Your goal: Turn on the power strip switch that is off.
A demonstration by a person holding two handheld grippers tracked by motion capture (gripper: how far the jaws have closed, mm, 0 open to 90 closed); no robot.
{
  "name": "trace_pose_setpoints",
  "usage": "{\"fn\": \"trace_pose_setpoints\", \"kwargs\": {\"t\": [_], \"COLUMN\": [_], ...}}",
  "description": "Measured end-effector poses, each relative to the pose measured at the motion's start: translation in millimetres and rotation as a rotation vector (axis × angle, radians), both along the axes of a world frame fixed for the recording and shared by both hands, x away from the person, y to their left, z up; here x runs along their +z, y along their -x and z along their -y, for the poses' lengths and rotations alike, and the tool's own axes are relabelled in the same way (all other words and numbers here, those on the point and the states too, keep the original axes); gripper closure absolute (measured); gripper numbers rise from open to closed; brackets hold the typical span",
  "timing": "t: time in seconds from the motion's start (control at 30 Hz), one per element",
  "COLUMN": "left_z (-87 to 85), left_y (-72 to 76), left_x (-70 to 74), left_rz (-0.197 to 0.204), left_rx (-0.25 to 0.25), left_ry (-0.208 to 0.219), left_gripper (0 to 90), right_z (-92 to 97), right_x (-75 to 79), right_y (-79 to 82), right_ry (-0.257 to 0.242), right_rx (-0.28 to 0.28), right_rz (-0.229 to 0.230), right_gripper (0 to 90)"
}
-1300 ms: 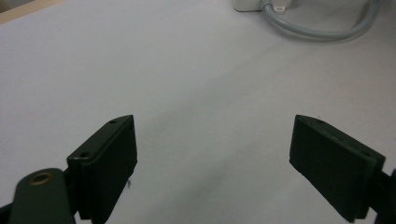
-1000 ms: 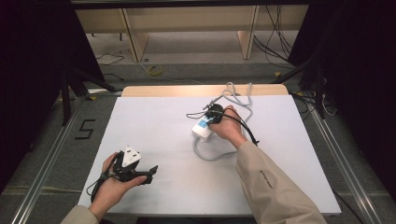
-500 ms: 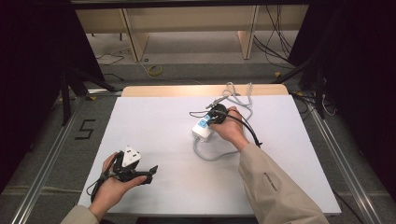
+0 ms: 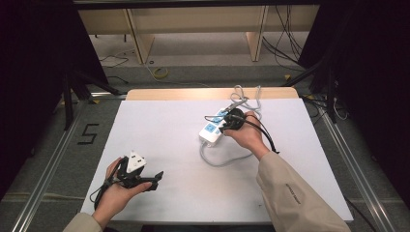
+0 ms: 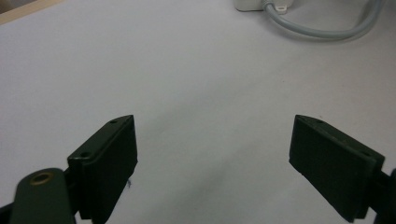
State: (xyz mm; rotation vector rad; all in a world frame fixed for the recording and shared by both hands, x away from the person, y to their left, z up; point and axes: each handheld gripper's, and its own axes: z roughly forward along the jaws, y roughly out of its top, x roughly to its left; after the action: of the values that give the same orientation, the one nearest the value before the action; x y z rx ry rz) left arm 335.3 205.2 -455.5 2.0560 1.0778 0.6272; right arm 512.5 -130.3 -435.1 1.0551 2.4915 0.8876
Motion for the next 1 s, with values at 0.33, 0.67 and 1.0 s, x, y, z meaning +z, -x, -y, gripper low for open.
{"fn": "trace_pose_setpoints", "kwargs": {"t": [0.33, 0.67, 1.0], "left_z": [0.1, 0.6, 0.5], "left_y": [-0.2, -1.1, -1.2], "left_x": [-0.2, -0.7, -1.1], "left_rz": [-0.003, -0.006, -0.008], "left_rx": [0.001, 0.004, 0.008], "left_ry": [-0.002, -0.003, -0.002], "left_gripper": [14.7, 14.7, 14.7], "right_z": [31.0, 82.1, 118.9], "right_x": [7.2, 13.0, 12.7], "right_y": [18.4, 52.4, 98.3], "right_ry": [-0.043, -0.099, -0.195], "right_rx": [-0.02, -0.039, -0.054], "right_rz": [0.018, 0.042, 0.07], "right_gripper": [60.0, 47.4, 39.4]}}
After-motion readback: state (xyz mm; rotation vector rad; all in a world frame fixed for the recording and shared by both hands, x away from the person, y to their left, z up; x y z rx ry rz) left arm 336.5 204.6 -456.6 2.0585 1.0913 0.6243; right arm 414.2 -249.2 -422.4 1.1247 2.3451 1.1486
